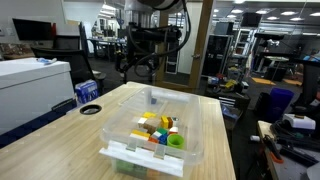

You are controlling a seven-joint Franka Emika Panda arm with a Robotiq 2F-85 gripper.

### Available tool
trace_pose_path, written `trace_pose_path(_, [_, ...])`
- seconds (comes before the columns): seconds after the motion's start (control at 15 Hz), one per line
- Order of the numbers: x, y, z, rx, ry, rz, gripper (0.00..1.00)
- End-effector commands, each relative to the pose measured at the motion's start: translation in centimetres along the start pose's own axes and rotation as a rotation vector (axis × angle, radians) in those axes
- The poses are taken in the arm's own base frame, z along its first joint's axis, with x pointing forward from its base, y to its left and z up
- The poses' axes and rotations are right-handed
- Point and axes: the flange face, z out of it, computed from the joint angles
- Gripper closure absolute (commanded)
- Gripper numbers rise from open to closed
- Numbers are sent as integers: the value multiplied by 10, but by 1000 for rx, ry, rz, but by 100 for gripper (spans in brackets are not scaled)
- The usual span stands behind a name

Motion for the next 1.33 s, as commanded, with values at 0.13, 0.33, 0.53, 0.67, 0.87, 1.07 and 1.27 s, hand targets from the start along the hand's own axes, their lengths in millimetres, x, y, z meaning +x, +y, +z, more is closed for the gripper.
trace_pose_path(0.13, [-40,12,27,-44,-51,-306,0])
trace_pose_path(0.33, [-46,32,61,-72,-102,-467,0])
trace_pose_path(0.53, [-48,45,91,-132,-151,-625,0])
trace_pose_path(0.67, [-52,48,110,-186,-153,-723,0])
trace_pose_path(0.87, [-53,47,132,-261,-136,-870,0])
trace_pose_path(1.07, [-52,42,145,-320,-25,-1013,0])
trace_pose_path(1.27, [-49,34,143,-314,133,-1096,0])
